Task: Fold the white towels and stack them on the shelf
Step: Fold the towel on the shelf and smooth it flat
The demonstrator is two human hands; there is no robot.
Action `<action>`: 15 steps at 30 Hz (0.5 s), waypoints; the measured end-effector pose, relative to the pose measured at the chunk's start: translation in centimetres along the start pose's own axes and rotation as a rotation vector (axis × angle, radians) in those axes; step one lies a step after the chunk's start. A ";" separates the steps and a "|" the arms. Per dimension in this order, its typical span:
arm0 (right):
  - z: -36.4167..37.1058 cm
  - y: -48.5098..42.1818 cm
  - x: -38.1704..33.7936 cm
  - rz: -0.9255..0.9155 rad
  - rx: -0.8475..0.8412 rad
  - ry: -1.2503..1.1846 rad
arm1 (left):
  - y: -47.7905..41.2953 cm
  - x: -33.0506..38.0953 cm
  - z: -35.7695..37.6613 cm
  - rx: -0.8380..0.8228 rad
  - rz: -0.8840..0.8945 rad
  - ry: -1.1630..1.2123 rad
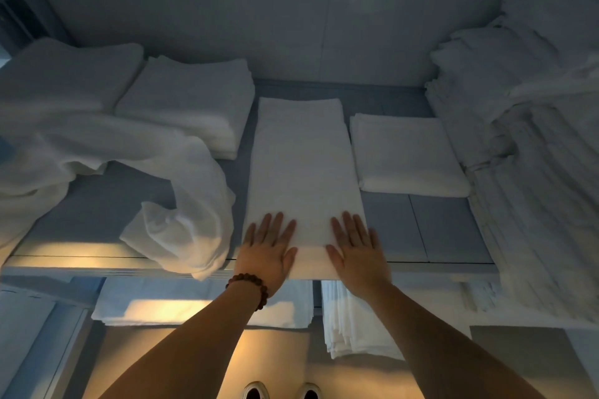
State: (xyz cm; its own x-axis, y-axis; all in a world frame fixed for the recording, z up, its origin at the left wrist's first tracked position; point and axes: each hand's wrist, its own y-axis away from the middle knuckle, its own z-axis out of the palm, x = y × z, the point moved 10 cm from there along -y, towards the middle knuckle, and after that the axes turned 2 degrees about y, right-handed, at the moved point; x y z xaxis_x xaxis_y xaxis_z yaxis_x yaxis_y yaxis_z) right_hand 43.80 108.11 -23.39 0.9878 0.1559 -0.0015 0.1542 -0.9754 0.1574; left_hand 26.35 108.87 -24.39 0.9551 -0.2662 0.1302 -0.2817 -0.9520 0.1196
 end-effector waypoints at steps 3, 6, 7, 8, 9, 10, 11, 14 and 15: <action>0.1 1.0 1.3 0.035 -0.041 0.028 | 0.1 -0.1 -0.5 -0.001 -0.020 0.018; -0.9 0.4 0.8 0.028 -0.050 0.084 | 0.6 0.3 -0.6 -0.005 0.008 0.028; -1.5 0.0 0.2 0.000 -0.030 0.090 | 0.8 0.9 -0.6 -0.010 0.058 0.005; -2.0 -0.5 -0.8 -0.044 -0.013 0.081 | 0.9 1.5 -0.5 -0.028 0.112 -0.029; -2.4 -0.9 -2.0 -0.097 -0.007 0.059 | 0.9 2.0 -0.3 -0.047 0.146 -0.052; -2.5 -1.4 -3.1 -0.146 -0.010 0.032 | 0.6 2.2 -0.2 -0.059 0.147 -0.051; -2.4 -1.8 -4.0 -0.180 -0.017 0.007 | 0.2 2.0 -0.3 -0.060 0.115 -0.021; -1.4 -3.0 -4.3 -0.164 -0.069 -0.024 | -1.1 0.4 -0.5 -0.039 -0.009 0.079; -0.9 -3.1 -3.8 -0.143 -0.075 -0.021 | -1.2 0.0 -0.4 -0.029 -0.023 0.072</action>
State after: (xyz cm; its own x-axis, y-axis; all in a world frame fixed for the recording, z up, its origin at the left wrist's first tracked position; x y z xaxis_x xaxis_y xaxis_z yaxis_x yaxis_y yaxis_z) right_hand 39.56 110.67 -23.00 0.9562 0.2884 -0.0500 0.2921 -0.9290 0.2273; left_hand 26.63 110.05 -24.15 0.9525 -0.2319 0.1974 -0.2634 -0.9527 0.1518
